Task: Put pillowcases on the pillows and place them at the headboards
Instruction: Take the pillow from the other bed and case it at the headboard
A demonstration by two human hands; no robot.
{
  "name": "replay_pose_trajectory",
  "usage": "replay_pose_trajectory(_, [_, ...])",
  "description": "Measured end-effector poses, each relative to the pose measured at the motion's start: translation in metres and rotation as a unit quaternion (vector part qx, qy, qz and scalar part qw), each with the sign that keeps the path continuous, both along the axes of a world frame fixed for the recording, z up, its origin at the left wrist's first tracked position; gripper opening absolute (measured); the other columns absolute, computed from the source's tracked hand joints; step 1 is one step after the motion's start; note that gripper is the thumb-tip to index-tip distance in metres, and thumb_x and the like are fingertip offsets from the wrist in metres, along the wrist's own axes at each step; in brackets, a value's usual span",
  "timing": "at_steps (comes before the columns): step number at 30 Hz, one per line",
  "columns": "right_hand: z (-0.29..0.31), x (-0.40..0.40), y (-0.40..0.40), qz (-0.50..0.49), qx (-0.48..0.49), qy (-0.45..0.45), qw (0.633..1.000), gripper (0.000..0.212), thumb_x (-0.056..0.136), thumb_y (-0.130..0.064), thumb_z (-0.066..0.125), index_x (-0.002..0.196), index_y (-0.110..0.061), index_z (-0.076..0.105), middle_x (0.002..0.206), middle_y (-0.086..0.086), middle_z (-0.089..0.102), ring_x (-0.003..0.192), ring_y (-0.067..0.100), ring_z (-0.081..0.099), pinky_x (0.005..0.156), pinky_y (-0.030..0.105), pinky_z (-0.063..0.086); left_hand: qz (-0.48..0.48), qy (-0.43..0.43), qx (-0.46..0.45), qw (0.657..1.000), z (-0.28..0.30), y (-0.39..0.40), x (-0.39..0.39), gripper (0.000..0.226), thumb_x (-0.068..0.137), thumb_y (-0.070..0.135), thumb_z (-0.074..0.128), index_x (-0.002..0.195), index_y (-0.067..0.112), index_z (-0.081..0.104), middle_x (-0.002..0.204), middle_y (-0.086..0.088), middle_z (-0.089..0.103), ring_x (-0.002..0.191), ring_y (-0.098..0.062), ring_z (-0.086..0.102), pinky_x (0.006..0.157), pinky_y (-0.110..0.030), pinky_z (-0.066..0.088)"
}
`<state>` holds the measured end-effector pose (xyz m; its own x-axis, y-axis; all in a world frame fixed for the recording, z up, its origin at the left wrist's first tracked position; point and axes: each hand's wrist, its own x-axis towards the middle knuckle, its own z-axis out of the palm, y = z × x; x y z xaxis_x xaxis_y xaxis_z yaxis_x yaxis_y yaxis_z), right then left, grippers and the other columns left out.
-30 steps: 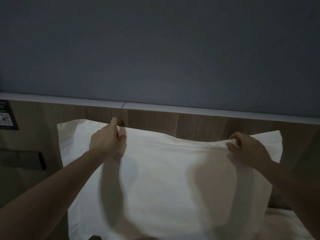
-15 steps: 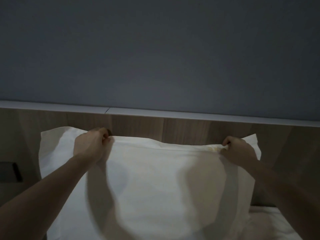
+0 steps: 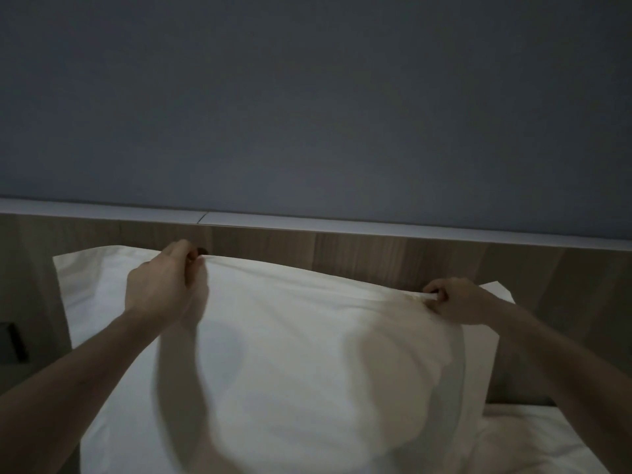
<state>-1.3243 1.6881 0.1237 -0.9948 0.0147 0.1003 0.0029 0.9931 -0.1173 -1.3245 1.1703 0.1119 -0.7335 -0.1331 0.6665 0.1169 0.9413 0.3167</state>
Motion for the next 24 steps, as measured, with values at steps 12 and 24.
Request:
replay_pose_trajectory(12, [-0.009,-0.003,-0.018,-0.094,-0.150,0.273,0.946,0.013,0.087,-0.033,0.065,0.098,-0.027,0.061,0.080,0.002,0.069,0.085,0.037,0.067,0.069,0.037,0.049,0.035,-0.052,0.027,0.998,0.004,0.003,-0.018,0.012,0.101,0.031,0.053,0.098,0.024,0.062,0.102,-0.005,0.069,0.075,-0.027,0.049,0.068,-0.038,0.041])
replay_pose_trajectory(24, [-0.096,0.046,-0.011,-0.117,-0.228,0.382,0.888,0.075,0.088,-0.053,0.049,0.147,-0.006,0.047,0.150,0.018,0.050,0.140,0.037,0.044,0.118,0.049,0.032,-0.008,-0.025,0.086,0.996,-0.055,-0.029,0.033,0.072,0.084,0.057,0.056,0.138,0.010,0.051,0.150,-0.019,0.044,0.133,-0.046,0.047,0.106,-0.063,0.046])
